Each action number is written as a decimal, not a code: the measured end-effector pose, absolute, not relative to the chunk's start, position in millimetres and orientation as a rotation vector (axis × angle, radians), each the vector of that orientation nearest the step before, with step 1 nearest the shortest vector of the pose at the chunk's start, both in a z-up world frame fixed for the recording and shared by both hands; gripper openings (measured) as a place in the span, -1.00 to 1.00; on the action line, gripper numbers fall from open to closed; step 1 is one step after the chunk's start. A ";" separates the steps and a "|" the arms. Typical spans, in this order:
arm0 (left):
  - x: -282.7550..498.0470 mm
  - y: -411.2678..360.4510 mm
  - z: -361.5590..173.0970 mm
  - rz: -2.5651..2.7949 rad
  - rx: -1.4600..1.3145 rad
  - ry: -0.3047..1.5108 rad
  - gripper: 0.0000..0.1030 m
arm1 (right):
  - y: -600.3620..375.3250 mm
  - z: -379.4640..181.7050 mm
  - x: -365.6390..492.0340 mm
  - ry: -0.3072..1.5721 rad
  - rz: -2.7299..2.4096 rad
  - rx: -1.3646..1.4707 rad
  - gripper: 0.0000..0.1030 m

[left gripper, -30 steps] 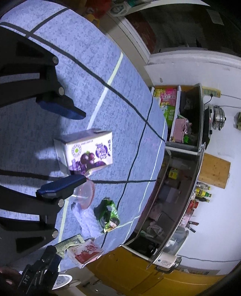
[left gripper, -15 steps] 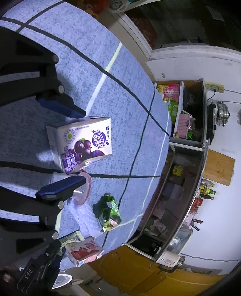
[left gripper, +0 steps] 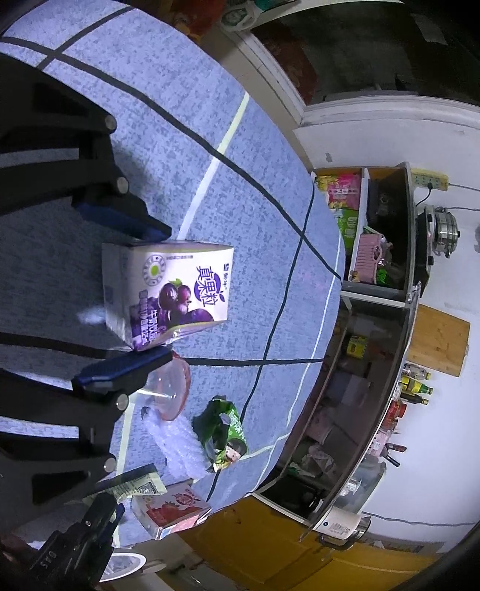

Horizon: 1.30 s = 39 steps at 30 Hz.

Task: Collect trash
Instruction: 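Grasp the striped snack bag with the right gripper while the left grasps the purple juice box, then carry the snack bag and purple juice box over the bin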

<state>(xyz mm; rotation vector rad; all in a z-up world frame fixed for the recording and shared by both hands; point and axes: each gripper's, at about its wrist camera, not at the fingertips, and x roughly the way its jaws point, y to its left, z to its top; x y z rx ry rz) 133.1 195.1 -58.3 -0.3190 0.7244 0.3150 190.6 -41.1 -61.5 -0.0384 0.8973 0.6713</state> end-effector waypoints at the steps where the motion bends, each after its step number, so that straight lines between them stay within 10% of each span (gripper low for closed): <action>1: 131.3 194.1 -57.1 0.316 -0.314 0.721 0.18 | -42.4 -60.2 189.0 0.895 0.675 -0.037 -0.58; 39: 84.9 19.3 -3.6 -0.101 -0.183 0.662 0.17 | -192.0 -11.8 103.1 0.778 0.502 0.106 -0.58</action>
